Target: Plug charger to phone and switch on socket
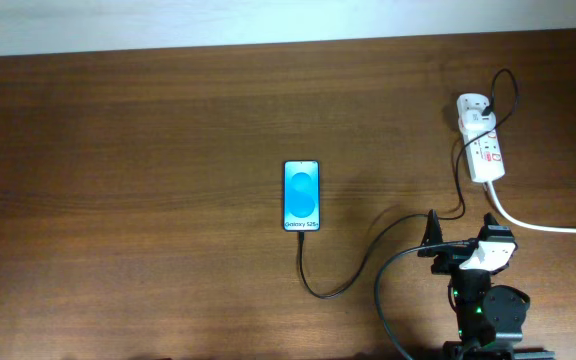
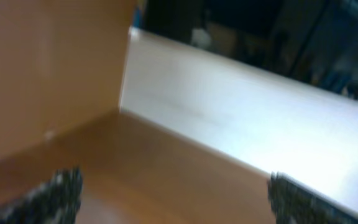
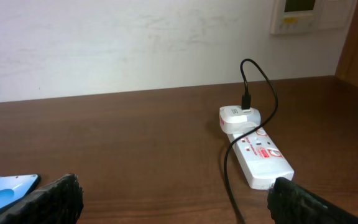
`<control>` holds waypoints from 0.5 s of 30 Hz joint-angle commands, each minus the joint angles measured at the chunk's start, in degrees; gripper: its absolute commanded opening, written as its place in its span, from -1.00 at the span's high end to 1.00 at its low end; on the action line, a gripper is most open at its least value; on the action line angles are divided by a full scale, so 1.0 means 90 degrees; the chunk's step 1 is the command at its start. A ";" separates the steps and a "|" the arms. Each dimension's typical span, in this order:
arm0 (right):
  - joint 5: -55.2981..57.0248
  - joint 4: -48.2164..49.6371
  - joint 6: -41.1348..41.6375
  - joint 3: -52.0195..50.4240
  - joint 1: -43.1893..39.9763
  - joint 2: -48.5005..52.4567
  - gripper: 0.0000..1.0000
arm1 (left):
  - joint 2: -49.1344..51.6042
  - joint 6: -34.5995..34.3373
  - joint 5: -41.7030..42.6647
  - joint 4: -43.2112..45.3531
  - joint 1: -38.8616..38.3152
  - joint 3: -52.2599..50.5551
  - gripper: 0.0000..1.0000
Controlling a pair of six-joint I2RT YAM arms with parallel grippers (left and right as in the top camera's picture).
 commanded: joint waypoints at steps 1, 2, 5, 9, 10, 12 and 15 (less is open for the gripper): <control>-0.0058 -0.0032 -0.0049 -0.0034 0.0039 -0.0058 -0.97 | -0.0032 0.0398 0.1360 0.2084 0.0032 -0.2540 -0.99; -0.0058 -0.0032 -0.0051 -0.0034 0.0039 -0.0058 -0.97 | -0.0036 0.0396 0.1528 0.2463 0.0032 -0.2965 -0.99; -0.0058 -0.0032 -0.0051 -0.0034 0.0039 -0.0058 -0.97 | -0.0039 0.0396 0.1783 0.3898 0.0032 -0.4486 -0.99; -0.0058 -0.0032 -0.0051 -0.0034 0.0039 -0.0058 -0.97 | -0.0041 0.0709 0.1802 0.6241 0.0032 -0.6390 -0.99; -0.0058 -0.0032 -0.0051 -0.0034 0.0039 -0.0058 -0.97 | -0.0041 0.0799 0.1853 0.6679 0.0032 -0.6768 -0.99; -0.0058 -0.0032 -0.0051 -0.0034 0.0039 -0.0058 -0.97 | -0.0044 0.0852 0.1906 0.7223 0.0032 -0.7329 -0.99; -0.0058 -0.0032 -0.0051 -0.0034 0.0039 -0.0058 -0.97 | -0.0044 0.1042 0.1972 0.7749 0.0032 -0.8021 -0.98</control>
